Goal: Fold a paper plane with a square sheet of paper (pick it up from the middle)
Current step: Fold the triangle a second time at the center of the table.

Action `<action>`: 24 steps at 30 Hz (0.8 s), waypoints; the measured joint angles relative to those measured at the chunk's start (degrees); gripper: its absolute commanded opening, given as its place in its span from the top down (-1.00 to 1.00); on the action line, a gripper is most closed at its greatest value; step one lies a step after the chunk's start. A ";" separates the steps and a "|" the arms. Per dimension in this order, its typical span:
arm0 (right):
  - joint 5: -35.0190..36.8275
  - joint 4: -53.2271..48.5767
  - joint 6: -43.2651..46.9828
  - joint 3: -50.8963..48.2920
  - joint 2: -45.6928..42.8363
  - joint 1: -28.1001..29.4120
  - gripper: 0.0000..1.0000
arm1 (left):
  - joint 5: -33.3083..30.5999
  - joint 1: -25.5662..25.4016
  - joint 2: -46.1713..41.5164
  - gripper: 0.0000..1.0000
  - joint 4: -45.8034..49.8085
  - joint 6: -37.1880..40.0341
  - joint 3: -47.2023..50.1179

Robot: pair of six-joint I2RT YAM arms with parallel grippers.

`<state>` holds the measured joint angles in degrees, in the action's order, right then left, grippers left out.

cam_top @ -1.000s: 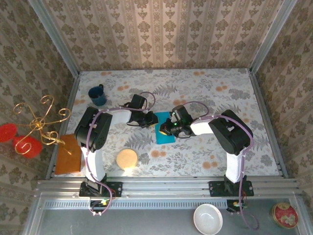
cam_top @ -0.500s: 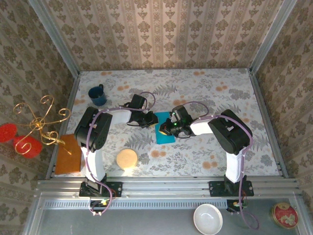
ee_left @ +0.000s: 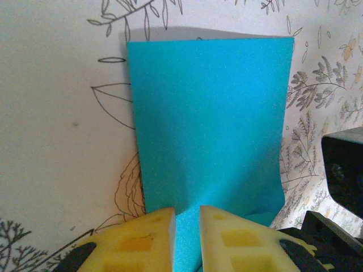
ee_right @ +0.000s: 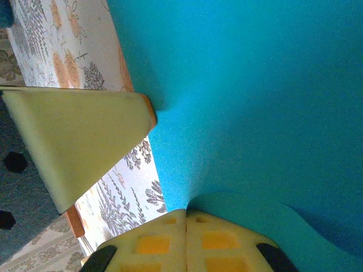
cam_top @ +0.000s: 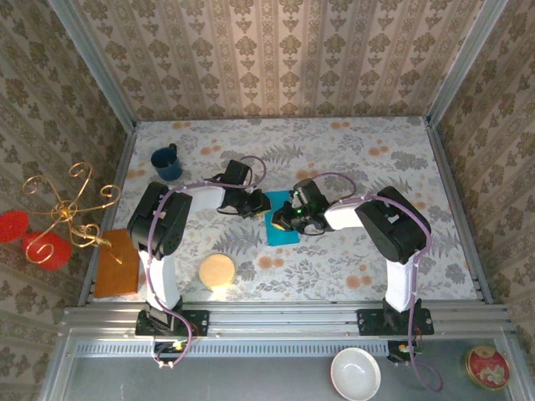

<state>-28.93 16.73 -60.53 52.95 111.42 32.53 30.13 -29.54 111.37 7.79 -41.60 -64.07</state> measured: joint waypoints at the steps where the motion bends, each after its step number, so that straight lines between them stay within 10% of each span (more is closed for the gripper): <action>1: 0.00 -0.13 -0.17 0.09 0.04 0.00 0.76 | -0.20 0.00 -0.04 0.55 0.33 0.00 -0.24; 14: -0.63 -0.07 -1.73 1.66 0.09 0.04 0.29 | -6.71 1.99 -8.85 0.38 1.22 -0.24 1.90; 24: -0.13 -0.92 -1.22 1.73 0.02 0.04 0.47 | -12.20 1.97 -15.02 0.42 4.72 1.16 5.27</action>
<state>-29.06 15.81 -61.76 54.68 111.44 32.58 17.93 -27.57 96.36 12.51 -40.45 -58.81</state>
